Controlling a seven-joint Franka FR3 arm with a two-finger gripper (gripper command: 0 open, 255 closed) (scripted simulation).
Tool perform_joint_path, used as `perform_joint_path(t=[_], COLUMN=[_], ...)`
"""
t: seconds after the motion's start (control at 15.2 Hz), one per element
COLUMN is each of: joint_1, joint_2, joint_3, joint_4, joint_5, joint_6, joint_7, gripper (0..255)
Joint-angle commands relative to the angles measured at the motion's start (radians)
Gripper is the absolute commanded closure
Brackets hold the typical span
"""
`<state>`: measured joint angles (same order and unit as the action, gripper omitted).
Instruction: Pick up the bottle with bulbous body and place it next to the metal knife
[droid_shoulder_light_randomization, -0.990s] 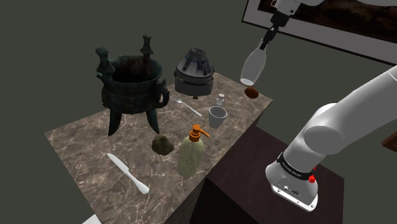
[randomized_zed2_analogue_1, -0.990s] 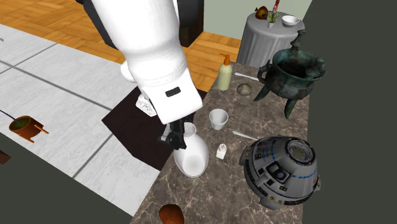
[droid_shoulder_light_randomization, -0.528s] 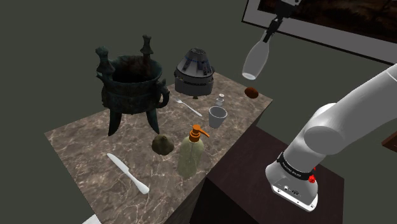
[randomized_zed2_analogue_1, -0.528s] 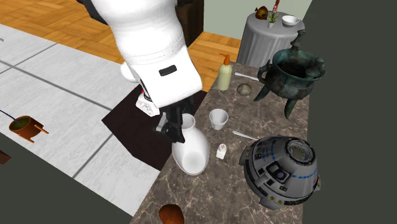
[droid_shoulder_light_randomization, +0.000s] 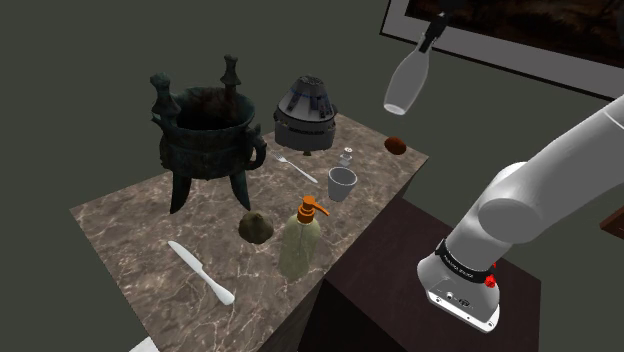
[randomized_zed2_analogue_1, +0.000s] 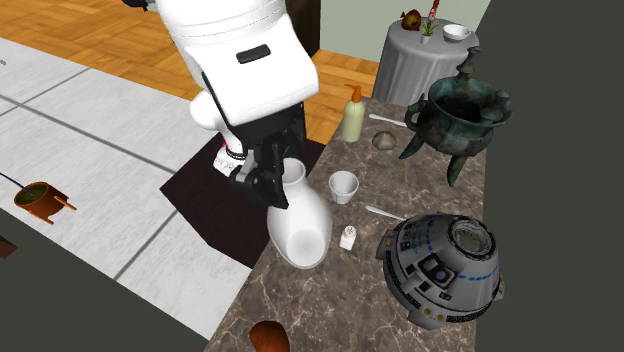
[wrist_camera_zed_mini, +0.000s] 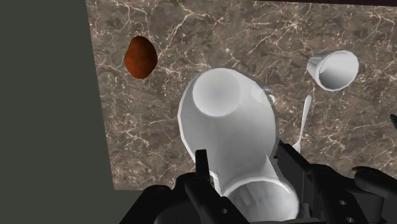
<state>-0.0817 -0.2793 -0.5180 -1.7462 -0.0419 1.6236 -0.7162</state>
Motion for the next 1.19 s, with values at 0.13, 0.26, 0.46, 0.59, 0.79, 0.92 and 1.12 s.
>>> perform_joint_path(t=[0.13,0.26,0.46,0.59,0.79,0.92,1.12], joint_1=[0.004,0.005,0.007,0.008,0.008,0.016,0.035], joint_2=[0.027,0.040,0.063,0.081,0.110,0.078,-0.017], joint_3=[-0.006,-0.009,-0.015,-0.020,-0.030,-0.006,0.069], joint_4=[0.079,0.120,0.184,0.230,0.302,0.277,0.183], joint_5=[0.012,0.019,0.029,0.038,0.053,0.036,-0.004], joint_6=[-0.055,-0.084,-0.128,-0.159,-0.206,-0.207,-0.197], joint_7=[-0.006,-0.009,-0.015,-0.019,-0.027,0.004,0.096], gripper=[255,255,255,255,255,255,255])
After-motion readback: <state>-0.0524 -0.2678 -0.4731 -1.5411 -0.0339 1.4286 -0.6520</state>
